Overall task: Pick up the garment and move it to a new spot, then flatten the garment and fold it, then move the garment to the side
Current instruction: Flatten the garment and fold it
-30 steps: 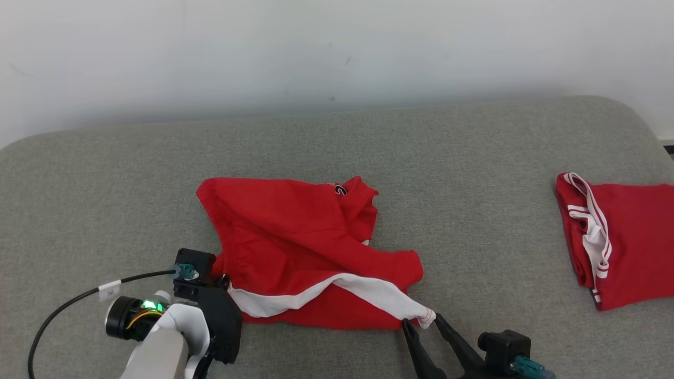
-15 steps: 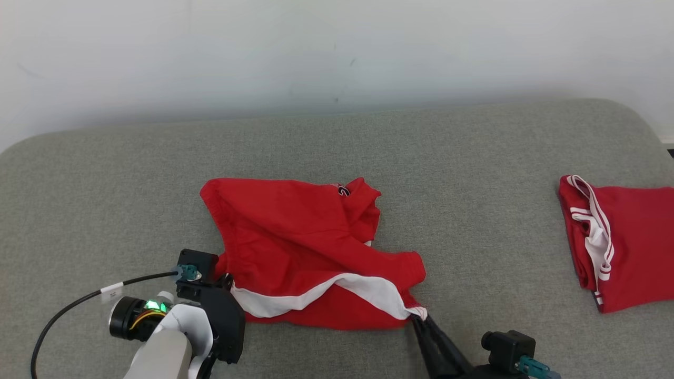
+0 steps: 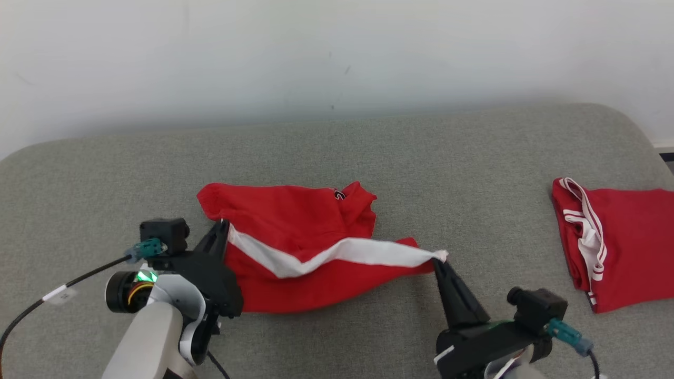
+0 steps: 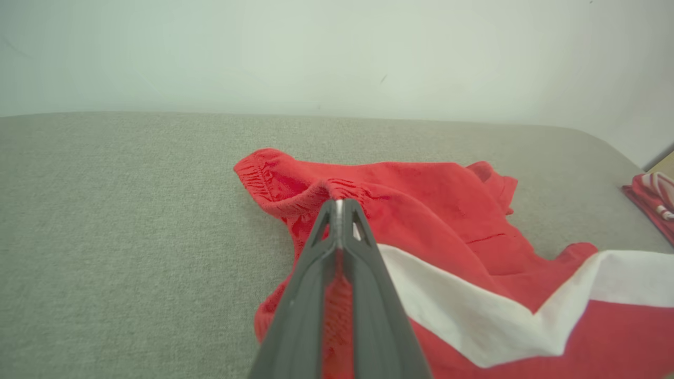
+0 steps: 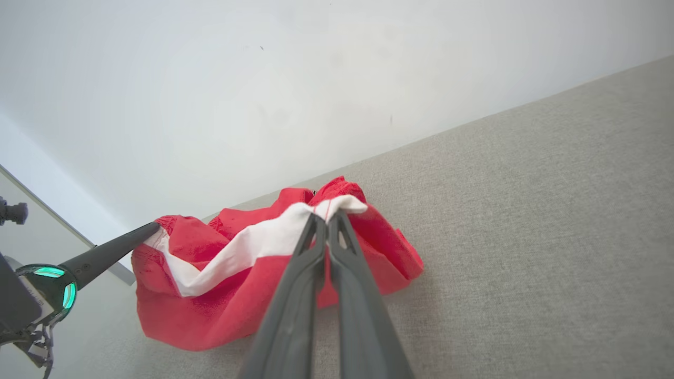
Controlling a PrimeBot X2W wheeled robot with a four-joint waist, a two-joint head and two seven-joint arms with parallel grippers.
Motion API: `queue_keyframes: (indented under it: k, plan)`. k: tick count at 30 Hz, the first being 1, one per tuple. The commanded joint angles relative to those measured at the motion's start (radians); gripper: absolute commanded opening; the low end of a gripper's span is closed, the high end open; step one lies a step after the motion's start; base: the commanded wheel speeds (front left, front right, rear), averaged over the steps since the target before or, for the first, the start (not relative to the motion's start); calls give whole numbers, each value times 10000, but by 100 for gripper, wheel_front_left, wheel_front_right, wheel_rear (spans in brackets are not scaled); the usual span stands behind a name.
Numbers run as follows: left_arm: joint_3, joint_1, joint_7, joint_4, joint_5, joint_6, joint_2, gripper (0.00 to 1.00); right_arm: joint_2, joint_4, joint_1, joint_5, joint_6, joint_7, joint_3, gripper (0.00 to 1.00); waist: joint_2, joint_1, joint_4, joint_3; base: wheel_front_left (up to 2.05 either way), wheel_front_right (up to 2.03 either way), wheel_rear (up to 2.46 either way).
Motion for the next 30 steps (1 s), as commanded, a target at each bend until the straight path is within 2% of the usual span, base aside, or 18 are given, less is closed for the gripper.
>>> queue_keyframes:
  k: [1,10,16,21,24,30]
  plan:
    - [170,-183,-158,-148,-344,-43,-74,0,-206,-239,-221,-126,-23,-64,-177,0,-1,0,-68,-52,0,0,0]
    - [742,-958,-144,-937,-2054,-184,-300,0,-929,-1582,-1441,-516,-23,354,-870,0,-1,0,-399,-32,0,0,0]
    - [1241,-1909,236,-1476,-3191,-212,-383,0,-1322,-1992,-3151,-319,-23,1160,-789,0,-1,0,-743,769,0,0,0]
    - [2017,-3407,556,-1786,-4144,-70,-343,0,-1367,-1287,-5611,-22,-23,1739,-546,0,-1,0,-1090,2114,0,0,0]
    - [2267,-4567,711,-1948,-4287,148,-75,0,-1372,-528,-7377,81,-23,1956,-603,0,-1,0,-1252,3065,0,0,0]
    - [2638,-6504,532,-2174,-4464,486,83,0,-1349,923,-10136,-315,-24,1571,-1070,0,-1,0,-1398,4398,0,0,0]
